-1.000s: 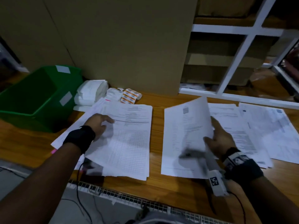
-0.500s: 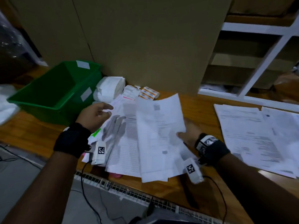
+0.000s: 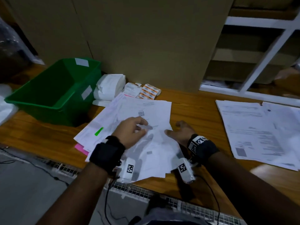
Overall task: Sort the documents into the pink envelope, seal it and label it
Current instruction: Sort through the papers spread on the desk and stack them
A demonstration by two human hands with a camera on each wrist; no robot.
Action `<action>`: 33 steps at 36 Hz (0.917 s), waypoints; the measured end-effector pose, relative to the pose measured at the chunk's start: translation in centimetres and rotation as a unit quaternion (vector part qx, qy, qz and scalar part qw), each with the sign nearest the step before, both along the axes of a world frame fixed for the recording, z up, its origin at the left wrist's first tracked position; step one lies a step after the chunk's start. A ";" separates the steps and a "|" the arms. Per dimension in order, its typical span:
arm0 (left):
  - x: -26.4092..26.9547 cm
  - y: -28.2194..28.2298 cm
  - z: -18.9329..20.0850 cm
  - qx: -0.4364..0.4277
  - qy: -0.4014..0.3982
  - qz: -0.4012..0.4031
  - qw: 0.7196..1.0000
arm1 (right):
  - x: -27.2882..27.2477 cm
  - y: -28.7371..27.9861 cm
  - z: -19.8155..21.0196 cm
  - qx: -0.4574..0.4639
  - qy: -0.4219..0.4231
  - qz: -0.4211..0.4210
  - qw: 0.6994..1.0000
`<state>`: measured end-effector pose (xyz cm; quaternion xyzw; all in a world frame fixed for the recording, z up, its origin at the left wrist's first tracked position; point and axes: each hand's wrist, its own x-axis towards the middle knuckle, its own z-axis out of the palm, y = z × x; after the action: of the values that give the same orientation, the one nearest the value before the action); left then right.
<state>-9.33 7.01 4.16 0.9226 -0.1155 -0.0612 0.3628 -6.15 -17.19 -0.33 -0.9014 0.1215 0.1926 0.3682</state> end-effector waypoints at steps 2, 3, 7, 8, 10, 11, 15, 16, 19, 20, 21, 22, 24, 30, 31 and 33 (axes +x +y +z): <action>0.8 -2.5 -0.4 0.057 0.002 -0.037 0.998 | -0.6 -1.4 0.1 0.017 -0.002 -0.026 1.000; 1.2 -3.6 -0.7 0.085 0.005 -0.052 0.995 | -0.9 -2.3 0.1 0.016 -0.006 -0.032 0.999; 2.1 -8.0 -1.2 0.127 0.004 -0.094 0.987 | -2.3 -7.6 0.5 -0.041 -0.022 -0.032 0.998; 2.3 -9.3 -1.2 0.128 -0.004 -0.103 0.986 | -2.7 -9.1 0.8 -0.057 -0.023 -0.033 0.998; 2.5 -12.1 -1.0 0.128 -0.007 -0.124 0.984 | -3.5 -12.3 1.3 -0.089 -0.030 -0.036 0.995; 2.6 -13.6 -1.0 0.123 0.000 -0.135 0.983 | -3.8 -13.9 1.4 -0.099 -0.038 -0.045 0.993; 2.8 -19.8 -1.4 0.050 0.091 -0.162 0.981 | -5.1 -20.4 0.8 -0.104 -0.054 -0.112 0.987; 2.8 -21.3 -1.7 0.026 0.118 -0.155 0.980 | -5.3 -21.9 0.6 -0.115 -0.055 -0.125 0.984; 3.2 -25.3 -2.7 -0.016 0.170 -0.106 0.979 | -6.0 -26.3 0.2 -0.149 -0.059 -0.182 0.970; 3.4 -26.4 -2.9 -0.024 0.184 -0.090 0.978 | -6.2 -27.6 0.2 -0.161 -0.055 -0.200 0.965; 3.5 -27.4 -3.1 -0.029 0.195 -0.076 0.977 | -6.3 -28.9 0.1 -0.173 -0.049 -0.213 0.960; 3.7 -28.4 -3.1 -0.030 0.200 -0.064 0.977 | -6.4 -30.1 -0.1 -0.185 -0.043 -0.223 0.956; 3.9 -30.1 -3.1 -0.036 0.199 -0.052 0.978 | -6.6 -32.1 -0.1 -0.197 -0.031 -0.230 0.953; 3.4 -34.3 -3.5 -0.069 0.216 -0.038 0.973 | -6.9 -35.2 -0.6 -0.182 -0.026 -0.195 0.964; 3.4 -34.6 -3.6 -0.071 0.216 -0.036 0.973 | -7.0 -35.3 -0.6 -0.168 -0.031 -0.195 0.966; 3.4 -34.9 -3.9 -0.063 0.216 -0.018 0.974 | -7.1 -35.6 -0.5 -0.139 -0.039 -0.192 0.971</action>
<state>-5.97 -27.85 0.28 0.8606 -0.0551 -0.2580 0.4357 -13.23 -52.75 -0.82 -0.9105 0.3034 0.0646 0.2735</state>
